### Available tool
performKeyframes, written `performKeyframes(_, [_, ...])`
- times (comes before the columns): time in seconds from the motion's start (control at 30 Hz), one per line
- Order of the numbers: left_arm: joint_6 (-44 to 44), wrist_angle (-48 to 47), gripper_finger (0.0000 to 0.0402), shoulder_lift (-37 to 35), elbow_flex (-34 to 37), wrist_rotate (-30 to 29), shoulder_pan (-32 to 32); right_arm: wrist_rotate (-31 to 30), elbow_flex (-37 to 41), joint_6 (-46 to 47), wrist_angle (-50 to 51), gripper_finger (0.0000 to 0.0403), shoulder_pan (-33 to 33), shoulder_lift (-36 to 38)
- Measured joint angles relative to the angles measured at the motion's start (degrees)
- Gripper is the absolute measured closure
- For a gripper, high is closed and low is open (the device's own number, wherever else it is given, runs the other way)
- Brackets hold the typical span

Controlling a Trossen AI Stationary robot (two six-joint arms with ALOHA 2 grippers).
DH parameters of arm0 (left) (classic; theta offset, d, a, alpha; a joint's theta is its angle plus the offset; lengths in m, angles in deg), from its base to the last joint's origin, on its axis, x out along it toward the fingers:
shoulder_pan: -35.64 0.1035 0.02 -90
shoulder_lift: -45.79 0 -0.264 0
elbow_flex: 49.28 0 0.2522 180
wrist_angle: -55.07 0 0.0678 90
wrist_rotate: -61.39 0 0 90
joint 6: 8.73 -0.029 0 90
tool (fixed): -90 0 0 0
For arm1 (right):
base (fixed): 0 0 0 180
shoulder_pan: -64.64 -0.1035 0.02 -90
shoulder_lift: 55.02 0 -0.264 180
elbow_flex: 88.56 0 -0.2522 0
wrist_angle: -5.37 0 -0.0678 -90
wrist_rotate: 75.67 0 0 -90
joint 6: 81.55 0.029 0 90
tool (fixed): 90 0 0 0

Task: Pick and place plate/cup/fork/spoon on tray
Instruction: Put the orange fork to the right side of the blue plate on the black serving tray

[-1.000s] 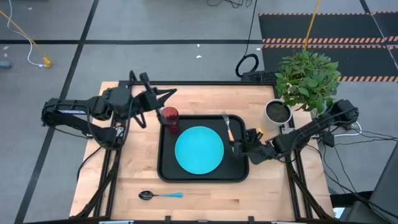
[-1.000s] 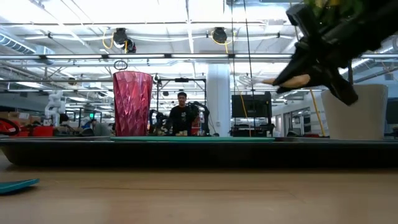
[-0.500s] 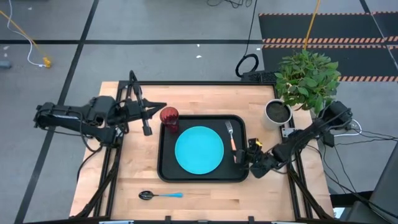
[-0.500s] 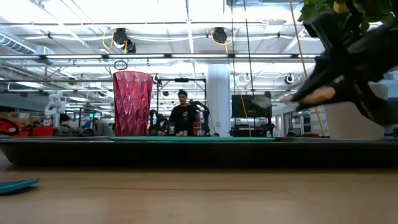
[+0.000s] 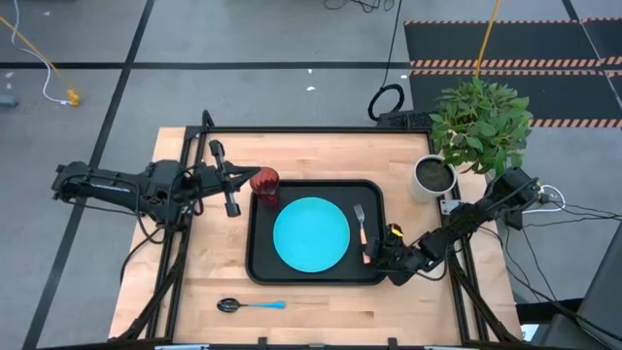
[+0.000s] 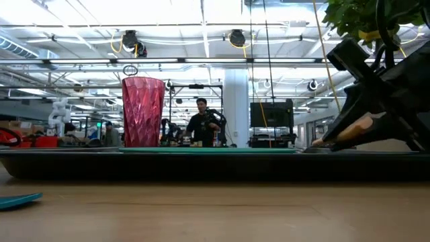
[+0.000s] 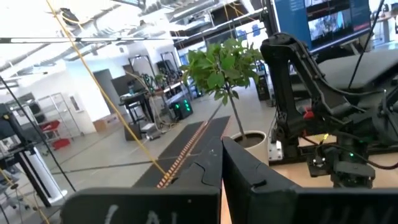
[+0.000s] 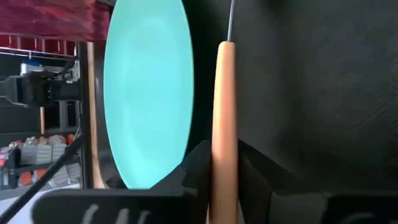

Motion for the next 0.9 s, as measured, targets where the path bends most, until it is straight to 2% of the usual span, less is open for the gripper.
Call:
performKeyframes(0.27, [-0.7,-0.3,0.0398,-0.8,1.2,0.0,0.0,0.2,0.0,-1.7,-2.8,0.0313,0.5,0.0])
performKeyframes(0.57, [-0.3,-0.6,0.0394,-1.1,2.2,0.0,0.0,8.9,0.0,-10.0,-4.4,0.0276,0.7,0.0])
performKeyframes(0.9, [0.5,-0.6,0.0393,-1.1,2.2,0.2,0.0,8.9,0.0,-14.3,-4.5,0.0241,4.0,0.0])
